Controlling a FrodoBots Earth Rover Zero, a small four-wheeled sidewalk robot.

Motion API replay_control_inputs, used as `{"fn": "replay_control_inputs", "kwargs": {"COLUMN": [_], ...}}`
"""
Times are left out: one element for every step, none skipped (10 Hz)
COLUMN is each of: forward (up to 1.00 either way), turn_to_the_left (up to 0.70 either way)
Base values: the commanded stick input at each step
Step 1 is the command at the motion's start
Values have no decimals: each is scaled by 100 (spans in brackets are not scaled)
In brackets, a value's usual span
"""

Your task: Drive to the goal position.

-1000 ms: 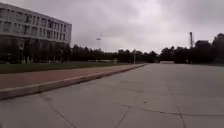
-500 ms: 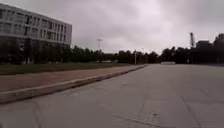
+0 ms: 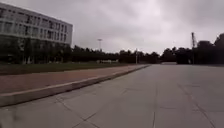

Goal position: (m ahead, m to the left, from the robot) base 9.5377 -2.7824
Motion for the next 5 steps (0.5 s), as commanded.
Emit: {"fn": "replay_control_inputs", "kwargs": {"forward": [70, 70, 70, 70, 70], "turn_to_the_left": [0, 0, 0, -8, -18]}}
